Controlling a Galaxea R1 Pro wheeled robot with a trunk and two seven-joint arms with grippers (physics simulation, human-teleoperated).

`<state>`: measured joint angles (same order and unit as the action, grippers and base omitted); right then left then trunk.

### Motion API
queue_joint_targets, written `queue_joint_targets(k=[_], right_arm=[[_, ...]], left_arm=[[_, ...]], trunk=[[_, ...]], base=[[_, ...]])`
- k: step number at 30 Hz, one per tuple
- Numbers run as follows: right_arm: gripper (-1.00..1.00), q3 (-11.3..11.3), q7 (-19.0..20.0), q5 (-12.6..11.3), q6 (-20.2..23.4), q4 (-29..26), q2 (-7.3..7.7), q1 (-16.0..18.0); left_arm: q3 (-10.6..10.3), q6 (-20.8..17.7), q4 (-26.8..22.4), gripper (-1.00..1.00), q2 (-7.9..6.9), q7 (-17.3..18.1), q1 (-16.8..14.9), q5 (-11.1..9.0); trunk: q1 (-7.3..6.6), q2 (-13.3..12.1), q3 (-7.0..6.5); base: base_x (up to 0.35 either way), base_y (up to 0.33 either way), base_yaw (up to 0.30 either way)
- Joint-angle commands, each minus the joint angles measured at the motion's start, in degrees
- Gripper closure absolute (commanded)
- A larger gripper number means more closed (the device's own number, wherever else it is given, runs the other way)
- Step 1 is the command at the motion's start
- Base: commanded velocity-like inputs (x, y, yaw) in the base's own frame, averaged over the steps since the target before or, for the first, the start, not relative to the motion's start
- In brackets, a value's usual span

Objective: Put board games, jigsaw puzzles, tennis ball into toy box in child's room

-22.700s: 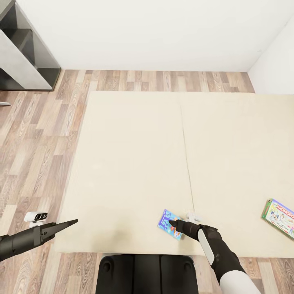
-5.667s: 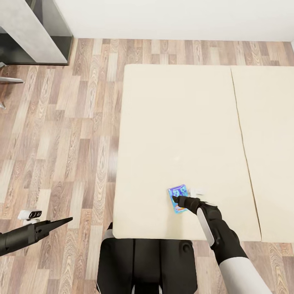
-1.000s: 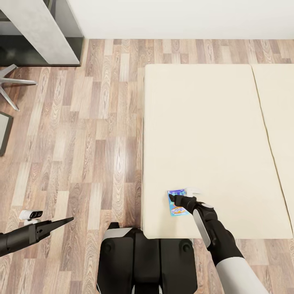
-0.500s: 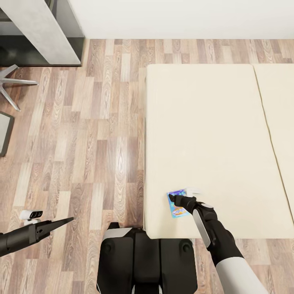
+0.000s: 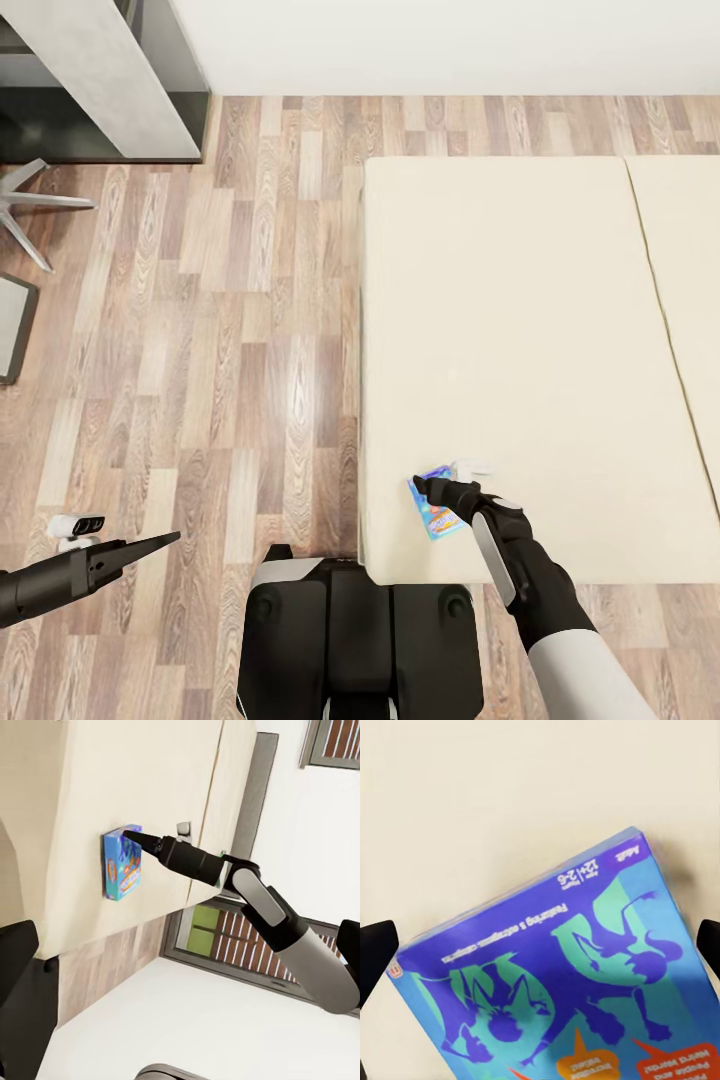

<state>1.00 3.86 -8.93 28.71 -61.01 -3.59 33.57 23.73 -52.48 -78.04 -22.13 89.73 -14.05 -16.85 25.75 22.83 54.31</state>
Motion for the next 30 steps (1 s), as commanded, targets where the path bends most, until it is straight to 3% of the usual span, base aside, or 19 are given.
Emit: queue_joint_targets(k=[1, 30], right_arm=[[-1.0, -0.03, 0.01, -0.29, 0.29, -0.07, -0.01, 0.01], [-1.0, -0.31, 0.01, -0.38, 0.4, -0.07, 0.08, 0.01]], left_arm=[[0.0, -0.61, -0.01, -1.0, -0.02, 0.25, -0.01, 0.04], [0.01, -0.61, -0.01, -1.0, -0.02, 0.25, -0.01, -0.11]], trunk=[[0.03, 0.09, 0.06], [0.03, 0.09, 0.06]], base=[[0.0, 0.02, 0.0], [0.0, 0.036, 0.0]])
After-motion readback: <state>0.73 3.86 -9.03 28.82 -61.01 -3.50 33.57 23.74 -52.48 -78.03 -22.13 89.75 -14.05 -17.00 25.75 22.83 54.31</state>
